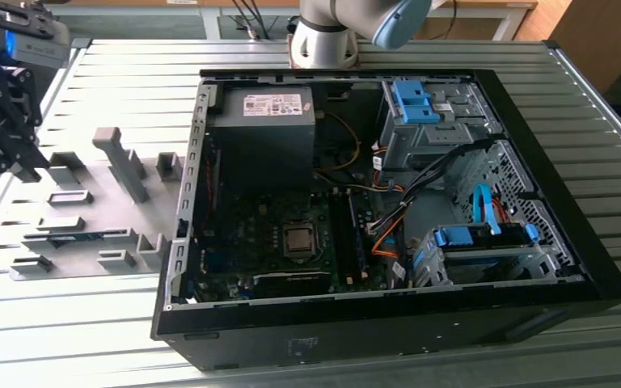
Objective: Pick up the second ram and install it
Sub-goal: 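Pick up the second ram and move it above second insertion slot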
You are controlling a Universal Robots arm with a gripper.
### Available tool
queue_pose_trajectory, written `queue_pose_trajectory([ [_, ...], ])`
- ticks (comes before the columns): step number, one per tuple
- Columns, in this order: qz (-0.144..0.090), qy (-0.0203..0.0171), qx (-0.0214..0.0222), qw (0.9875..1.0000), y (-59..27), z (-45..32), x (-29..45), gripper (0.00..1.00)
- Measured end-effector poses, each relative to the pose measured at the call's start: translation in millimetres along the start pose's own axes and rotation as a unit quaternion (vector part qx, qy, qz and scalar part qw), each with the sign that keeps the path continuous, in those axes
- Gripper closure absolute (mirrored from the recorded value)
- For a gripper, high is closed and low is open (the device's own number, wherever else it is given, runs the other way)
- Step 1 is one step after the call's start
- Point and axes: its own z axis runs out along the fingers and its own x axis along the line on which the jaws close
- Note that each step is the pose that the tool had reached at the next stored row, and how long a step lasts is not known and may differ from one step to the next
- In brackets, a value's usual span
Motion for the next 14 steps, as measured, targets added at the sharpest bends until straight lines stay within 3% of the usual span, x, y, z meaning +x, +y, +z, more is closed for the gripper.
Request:
queue_pose_trajectory([
  [1, 0.000, -0.0005, 0.0029, 1.0000, 1.0, 0.9, 0.2, 0.76],
  [3, 0.000, -0.0015, 0.0088, 1.0000, 3.2, 2.6, 0.5, 0.63],
  [9, 0.000, -0.0036, 0.0218, 0.9998, 7.7, 7.7, 1.2, 0.63],
  [14, 0.000, -0.0039, 0.0240, 0.9997, 8.0, 8.1, 1.3, 0.63],
])
